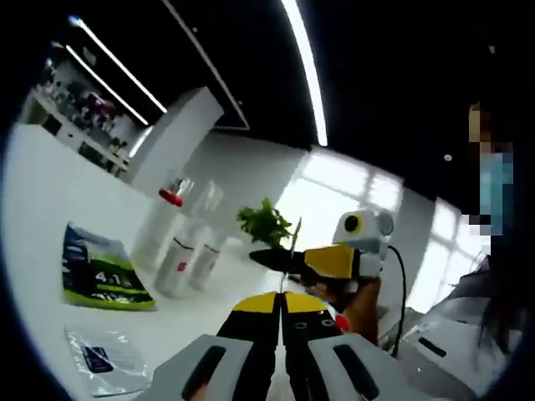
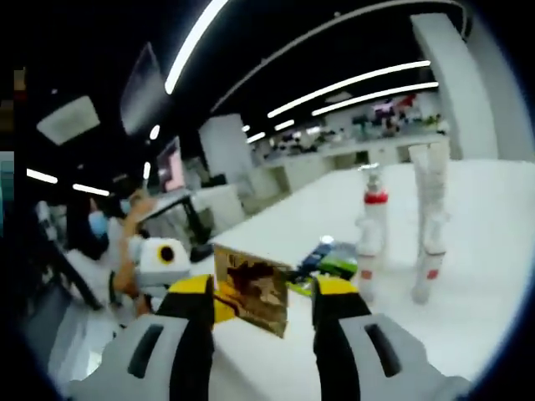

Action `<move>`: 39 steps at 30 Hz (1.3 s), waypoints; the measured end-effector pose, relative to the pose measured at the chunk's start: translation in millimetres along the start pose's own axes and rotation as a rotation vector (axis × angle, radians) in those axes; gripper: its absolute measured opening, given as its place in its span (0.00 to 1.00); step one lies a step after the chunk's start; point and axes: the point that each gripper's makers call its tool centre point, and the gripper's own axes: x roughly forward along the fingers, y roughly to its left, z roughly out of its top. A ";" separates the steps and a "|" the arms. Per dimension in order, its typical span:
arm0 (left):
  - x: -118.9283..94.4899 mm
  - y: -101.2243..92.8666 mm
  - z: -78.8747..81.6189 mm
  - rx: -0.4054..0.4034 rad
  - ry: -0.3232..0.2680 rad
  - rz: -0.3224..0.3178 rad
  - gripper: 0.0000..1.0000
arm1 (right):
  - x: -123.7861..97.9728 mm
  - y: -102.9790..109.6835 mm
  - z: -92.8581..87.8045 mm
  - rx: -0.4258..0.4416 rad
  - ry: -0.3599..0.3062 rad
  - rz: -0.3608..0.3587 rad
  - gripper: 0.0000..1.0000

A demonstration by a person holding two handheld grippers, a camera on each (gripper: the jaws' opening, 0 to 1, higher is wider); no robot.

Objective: Arrange the skincare products in the storage area until every visible bottle or jar stands upright without overlapping.

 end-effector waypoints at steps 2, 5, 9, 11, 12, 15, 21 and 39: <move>-3.0 0.8 3.3 -0.044 -0.024 -0.009 0.00 | -4.2 -4.1 0.2 0.030 -0.007 0.011 0.41; -10.1 2.5 7.6 -0.134 -0.049 -0.032 0.00 | -12.1 -4.1 -0.7 0.141 -0.015 0.090 0.40; -13.6 7.4 9.5 -0.141 -0.070 -0.016 0.00 | -12.4 1.4 -12.2 0.208 0.014 0.174 0.32; -14.2 7.9 10.0 -0.156 -0.074 -0.020 0.00 | -12.1 2.1 -14.5 0.206 0.025 0.177 0.32; -14.1 6.9 10.1 -0.165 -0.074 -0.028 0.00 | -9.2 3.6 -19.9 0.206 0.032 0.175 0.31; -14.1 1.9 10.7 -0.196 -0.072 -0.060 0.00 | -2.8 6.8 -31.7 0.208 0.050 0.185 0.27; -15.2 0.1 9.4 -0.208 -0.059 -0.068 0.00 | -0.1 19.5 -32.6 0.254 0.029 0.264 0.19; -31.6 50.4 16.5 -0.049 -0.136 0.206 0.29 | 11.9 7.9 -72.6 0.558 0.123 0.245 0.00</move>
